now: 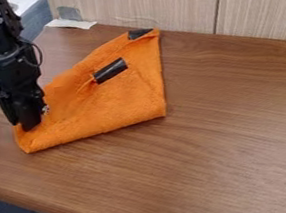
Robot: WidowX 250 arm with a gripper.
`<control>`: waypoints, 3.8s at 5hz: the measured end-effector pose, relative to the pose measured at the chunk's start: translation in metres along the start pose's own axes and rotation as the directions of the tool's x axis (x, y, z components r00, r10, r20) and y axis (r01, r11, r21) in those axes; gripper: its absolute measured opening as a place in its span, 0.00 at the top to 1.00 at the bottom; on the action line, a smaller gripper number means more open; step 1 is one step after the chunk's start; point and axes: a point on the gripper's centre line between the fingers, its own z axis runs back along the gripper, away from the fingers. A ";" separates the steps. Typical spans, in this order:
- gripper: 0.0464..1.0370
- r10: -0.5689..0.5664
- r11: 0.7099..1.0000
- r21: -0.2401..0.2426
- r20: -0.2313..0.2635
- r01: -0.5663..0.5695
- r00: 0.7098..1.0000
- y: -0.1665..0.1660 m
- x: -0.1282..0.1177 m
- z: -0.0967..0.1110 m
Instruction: Fold the cloth from left to right
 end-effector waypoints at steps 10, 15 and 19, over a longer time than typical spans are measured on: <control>0.98 -0.178 0.984 0.032 0.113 0.175 0.978 -0.149 0.092 0.025; 0.05 -0.182 0.982 -0.033 0.111 0.187 0.977 -0.135 0.077 0.048; 0.04 -0.203 0.964 -0.105 0.312 0.246 0.928 -0.110 0.060 0.119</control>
